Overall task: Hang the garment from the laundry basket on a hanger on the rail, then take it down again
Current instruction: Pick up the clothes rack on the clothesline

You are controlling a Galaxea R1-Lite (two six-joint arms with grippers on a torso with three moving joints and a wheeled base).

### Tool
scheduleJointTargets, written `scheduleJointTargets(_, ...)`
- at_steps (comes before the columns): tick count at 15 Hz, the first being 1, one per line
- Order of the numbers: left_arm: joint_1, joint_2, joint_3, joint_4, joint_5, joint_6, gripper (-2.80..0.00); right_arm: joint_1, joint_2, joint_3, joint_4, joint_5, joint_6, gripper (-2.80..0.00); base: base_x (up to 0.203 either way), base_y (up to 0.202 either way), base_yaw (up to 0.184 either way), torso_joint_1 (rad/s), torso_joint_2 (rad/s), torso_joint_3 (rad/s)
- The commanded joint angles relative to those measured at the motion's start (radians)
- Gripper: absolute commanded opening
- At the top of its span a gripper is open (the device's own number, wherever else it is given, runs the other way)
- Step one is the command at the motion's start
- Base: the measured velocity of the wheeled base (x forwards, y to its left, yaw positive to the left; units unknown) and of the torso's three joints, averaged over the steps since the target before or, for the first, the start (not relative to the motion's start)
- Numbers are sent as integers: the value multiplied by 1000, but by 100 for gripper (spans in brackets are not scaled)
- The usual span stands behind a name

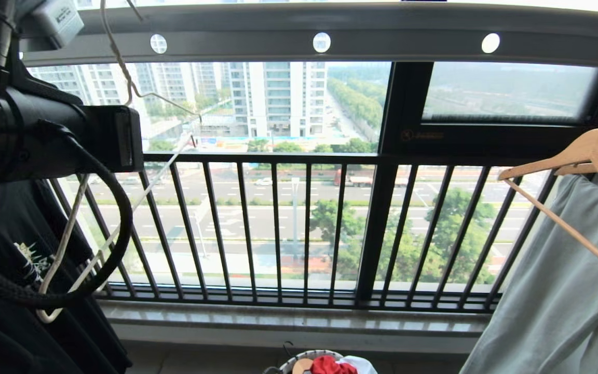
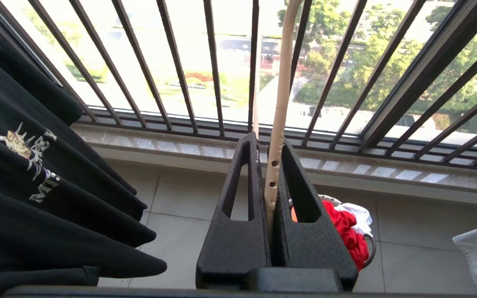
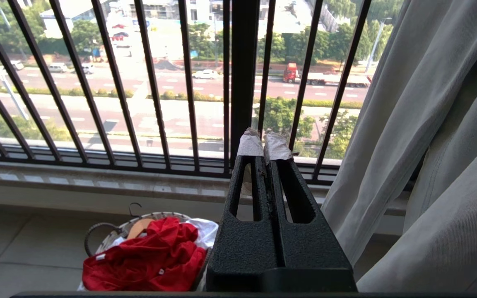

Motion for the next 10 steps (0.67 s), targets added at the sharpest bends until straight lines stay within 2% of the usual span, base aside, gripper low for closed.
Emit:
scheduleJointTargets(1,-28,-94,15,7,0,11,-280,0,1,0,0,0,-1,-280,0,0,0,0,0,0)
scheduleJointTargets(6,-73,-225,117,12,-15,38,-280,0,1,0,0,0,-1,-280,0,0,0,0,0,0)
scheduleJointTargets(7,-90,-256,124,45,-49,40,-280,0,1,0,0,0,-1,-280,0,0,0,0,0,0)
scheduleJointTargets(10,-104,-332,170,179,-303,38,-280,0,0,0,0,0,-1,-280,0,0,0,0,0,0)
